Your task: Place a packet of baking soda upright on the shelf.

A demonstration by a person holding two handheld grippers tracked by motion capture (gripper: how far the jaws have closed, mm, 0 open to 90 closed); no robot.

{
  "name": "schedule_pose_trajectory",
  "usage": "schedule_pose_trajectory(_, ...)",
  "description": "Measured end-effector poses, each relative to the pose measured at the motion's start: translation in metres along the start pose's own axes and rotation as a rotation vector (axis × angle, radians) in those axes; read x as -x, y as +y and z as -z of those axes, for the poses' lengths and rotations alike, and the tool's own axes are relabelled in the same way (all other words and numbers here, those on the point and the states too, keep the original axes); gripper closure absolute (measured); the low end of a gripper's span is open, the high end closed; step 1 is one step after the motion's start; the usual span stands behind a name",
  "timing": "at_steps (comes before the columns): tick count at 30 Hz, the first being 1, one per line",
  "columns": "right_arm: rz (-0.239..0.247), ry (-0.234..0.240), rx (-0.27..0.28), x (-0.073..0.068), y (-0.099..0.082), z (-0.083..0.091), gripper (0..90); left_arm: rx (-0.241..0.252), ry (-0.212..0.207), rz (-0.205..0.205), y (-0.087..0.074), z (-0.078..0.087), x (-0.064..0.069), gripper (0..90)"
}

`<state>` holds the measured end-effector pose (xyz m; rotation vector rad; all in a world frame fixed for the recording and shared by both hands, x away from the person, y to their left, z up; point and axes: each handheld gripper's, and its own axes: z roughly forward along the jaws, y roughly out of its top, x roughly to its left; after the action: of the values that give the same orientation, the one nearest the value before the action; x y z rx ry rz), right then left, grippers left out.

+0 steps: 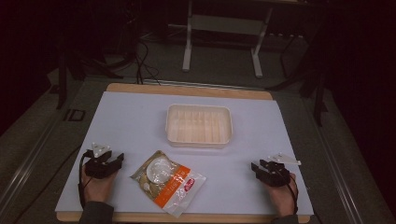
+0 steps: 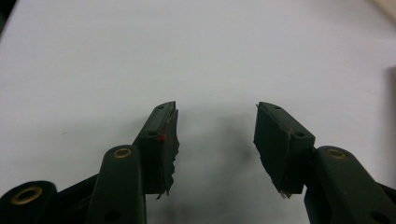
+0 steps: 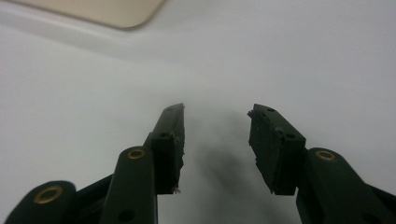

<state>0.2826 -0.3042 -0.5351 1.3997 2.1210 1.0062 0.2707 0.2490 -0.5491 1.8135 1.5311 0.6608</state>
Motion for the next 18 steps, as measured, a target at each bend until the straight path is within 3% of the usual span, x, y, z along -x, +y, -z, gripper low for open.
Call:
schedule_pose_trajectory(6, 0.030, 0.039, -0.011, -0.012, 0.003, 0.001, 54.6, 0.014, -0.068, -0.024, 0.001, 0.002, 0.001, 54.5)
schedule_pose_trajectory(7, 0.028, 0.063, -0.005, -0.016, 0.005, 0.003, 53.9, 0.016, -0.074, -0.031, 0.001, 0.002, 0.001, 55.6)
schedule_pose_trajectory(15, 0.059, 0.115, -0.009, -0.032, 0.008, 0.004, 50.9, 0.035, -0.080, -0.054, 0.001, 0.003, -0.001, 57.7)
schedule_pose_trajectory(18, 0.080, 0.127, -0.017, -0.038, 0.008, 0.003, 51.2, 0.042, -0.092, -0.080, 0.002, 0.005, 0.000, 58.0)
